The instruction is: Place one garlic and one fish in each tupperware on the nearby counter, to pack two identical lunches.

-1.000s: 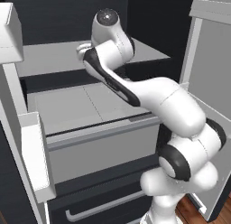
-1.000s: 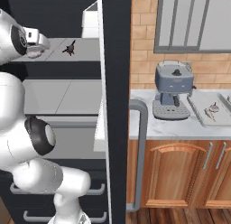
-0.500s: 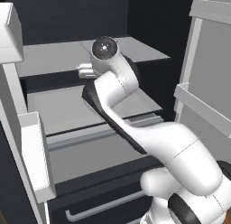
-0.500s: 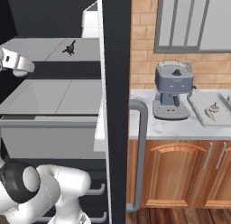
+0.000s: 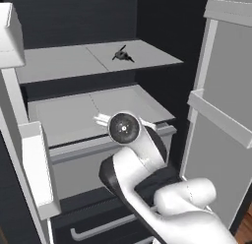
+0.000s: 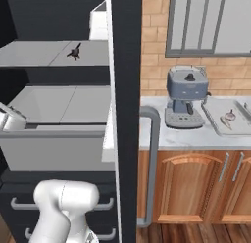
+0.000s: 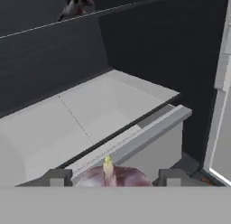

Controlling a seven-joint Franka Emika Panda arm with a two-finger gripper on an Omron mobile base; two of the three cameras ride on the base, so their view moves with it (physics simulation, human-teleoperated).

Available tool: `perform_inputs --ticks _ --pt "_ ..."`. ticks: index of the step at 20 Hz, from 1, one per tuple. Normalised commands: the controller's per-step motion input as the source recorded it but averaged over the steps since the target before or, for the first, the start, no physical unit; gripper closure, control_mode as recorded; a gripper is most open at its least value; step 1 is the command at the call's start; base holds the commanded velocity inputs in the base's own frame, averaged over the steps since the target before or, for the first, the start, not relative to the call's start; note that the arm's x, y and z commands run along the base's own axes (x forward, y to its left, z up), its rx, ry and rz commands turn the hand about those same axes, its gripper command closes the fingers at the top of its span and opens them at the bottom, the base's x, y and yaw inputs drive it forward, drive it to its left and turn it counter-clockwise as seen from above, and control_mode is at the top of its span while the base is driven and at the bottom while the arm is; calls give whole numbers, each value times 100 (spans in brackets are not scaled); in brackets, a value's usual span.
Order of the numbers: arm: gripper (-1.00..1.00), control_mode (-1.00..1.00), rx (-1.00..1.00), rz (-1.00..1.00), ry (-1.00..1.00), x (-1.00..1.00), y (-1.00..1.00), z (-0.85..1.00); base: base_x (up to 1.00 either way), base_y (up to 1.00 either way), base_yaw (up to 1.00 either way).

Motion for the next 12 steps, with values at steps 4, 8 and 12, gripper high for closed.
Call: perform_inputs --ticks 4,8,12 --pt "100 100 0 0 0 0 0 0 -100 0 -27" --pt "100 100 0 0 0 0 0 0 -100 0 -31" --pt "100 100 0 0 0 0 0 0 -95 -83 -32"
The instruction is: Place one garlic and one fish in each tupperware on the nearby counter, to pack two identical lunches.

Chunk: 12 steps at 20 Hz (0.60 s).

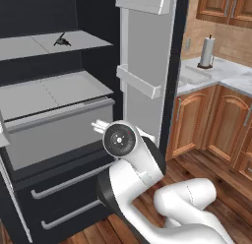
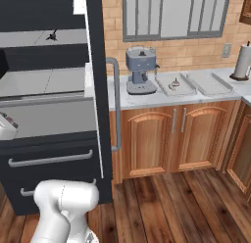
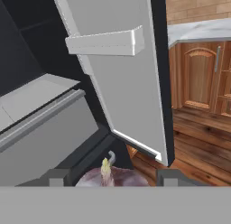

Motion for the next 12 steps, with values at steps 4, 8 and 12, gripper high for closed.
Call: perform_inputs --ticks 4,8,12 --pt "100 100 0 0 0 0 0 0 -49 -100 -16" --pt "100 100 0 0 0 0 0 0 -64 -100 -1" --pt "100 100 0 0 0 0 0 0 -4 -100 10"
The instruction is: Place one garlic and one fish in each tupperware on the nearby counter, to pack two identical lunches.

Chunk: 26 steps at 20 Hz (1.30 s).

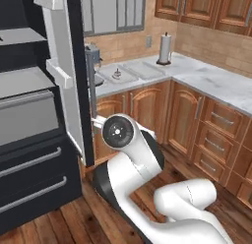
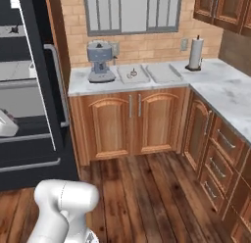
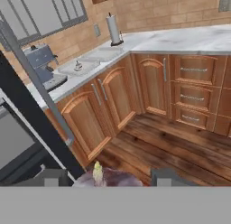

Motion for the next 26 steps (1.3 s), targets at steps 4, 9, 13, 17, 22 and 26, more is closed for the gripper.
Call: perform_inputs --ticks 4,9,13,17,22,26 --pt "100 100 0 0 0 0 0 0 19 -100 21" --pt "100 100 0 0 0 0 0 0 97 -100 2" --pt "100 100 0 0 0 0 0 0 100 -96 -7" --pt "100 100 0 0 0 0 0 0 100 -80 -14" --pt "100 100 0 0 0 0 0 0 100 -21 -27" --pt "100 100 0 0 0 0 0 0 100 44 -34"
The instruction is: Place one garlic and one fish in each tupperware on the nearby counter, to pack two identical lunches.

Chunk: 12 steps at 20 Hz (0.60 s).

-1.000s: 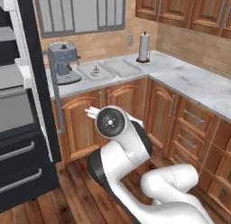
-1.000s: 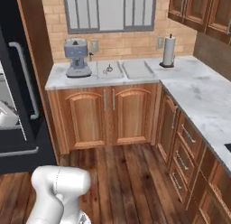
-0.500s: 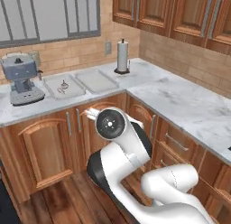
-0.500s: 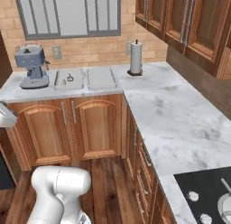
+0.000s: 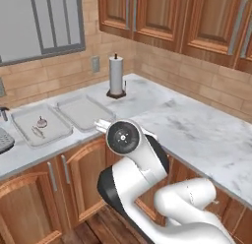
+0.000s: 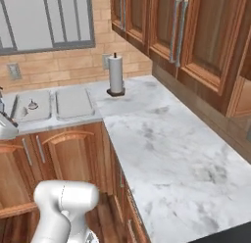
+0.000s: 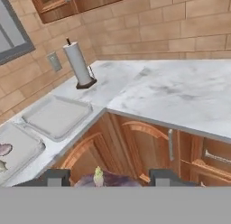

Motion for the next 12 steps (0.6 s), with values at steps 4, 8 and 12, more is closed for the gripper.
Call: perform_inputs --ticks 4,8,12 --pt "100 100 0 0 0 0 0 0 100 55 -35" --pt "100 100 0 0 0 0 0 0 100 23 -29" --pt "100 100 0 0 0 0 0 0 100 8 -6"
